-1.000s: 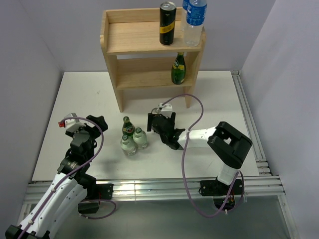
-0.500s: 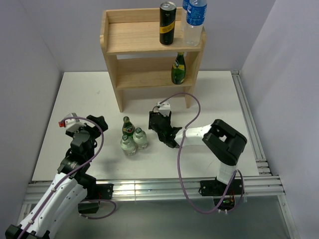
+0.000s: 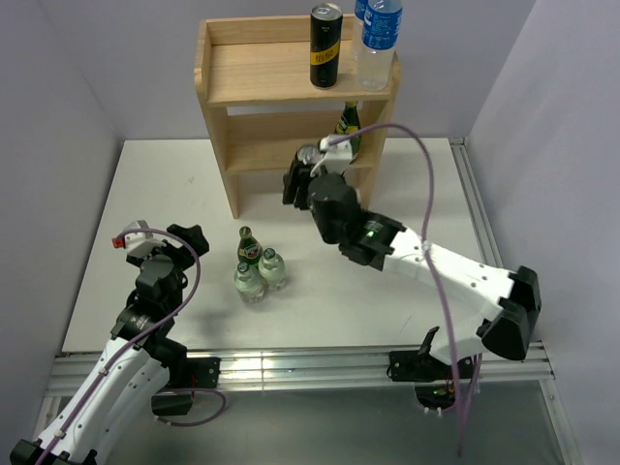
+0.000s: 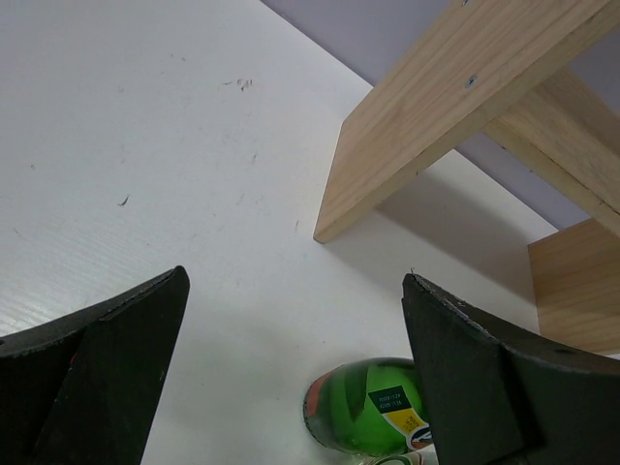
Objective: Place and organize the beverage onto the shelf
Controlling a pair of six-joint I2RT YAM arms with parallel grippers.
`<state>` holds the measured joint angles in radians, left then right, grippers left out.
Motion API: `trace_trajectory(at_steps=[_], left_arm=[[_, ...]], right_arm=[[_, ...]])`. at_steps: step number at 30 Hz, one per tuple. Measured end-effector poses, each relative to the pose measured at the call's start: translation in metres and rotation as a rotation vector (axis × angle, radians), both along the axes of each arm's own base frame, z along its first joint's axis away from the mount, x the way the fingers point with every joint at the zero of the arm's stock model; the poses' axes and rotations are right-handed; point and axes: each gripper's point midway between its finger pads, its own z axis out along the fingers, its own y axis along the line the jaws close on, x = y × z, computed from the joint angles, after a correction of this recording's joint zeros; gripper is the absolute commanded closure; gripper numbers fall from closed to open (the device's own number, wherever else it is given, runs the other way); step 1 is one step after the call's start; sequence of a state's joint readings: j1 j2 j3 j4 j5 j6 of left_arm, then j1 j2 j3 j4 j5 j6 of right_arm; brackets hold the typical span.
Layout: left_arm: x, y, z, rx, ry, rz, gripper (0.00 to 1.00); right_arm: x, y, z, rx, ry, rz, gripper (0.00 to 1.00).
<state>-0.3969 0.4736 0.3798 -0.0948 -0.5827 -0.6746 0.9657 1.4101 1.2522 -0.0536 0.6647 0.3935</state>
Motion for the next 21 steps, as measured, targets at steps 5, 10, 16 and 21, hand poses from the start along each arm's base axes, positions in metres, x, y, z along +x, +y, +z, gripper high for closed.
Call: trace_trajectory(at_steps=[5, 10, 16, 21], left_arm=[[0.000, 0.000, 0.001, -0.002, -0.005, 0.001, 0.01], [-0.001, 0.001, 0.003, -0.005, -0.013, 0.002, 0.01], [-0.002, 0.002, 0.007, -0.010, -0.026, 0.005, 0.01], [-0.003, 0.002, 0.009, -0.015, -0.037, 0.006, 0.01]], right_arm=[[-0.010, -0.010, 0.113, 0.102, -0.141, 0.016, 1.00], [-0.012, -0.018, 0.187, 0.107, -0.236, 0.007, 1.00], [0.003, -0.006, 0.232, 0.065, -0.306, -0.013, 1.00], [0.023, 0.015, 0.223, -0.038, -0.309, -0.028, 1.00]])
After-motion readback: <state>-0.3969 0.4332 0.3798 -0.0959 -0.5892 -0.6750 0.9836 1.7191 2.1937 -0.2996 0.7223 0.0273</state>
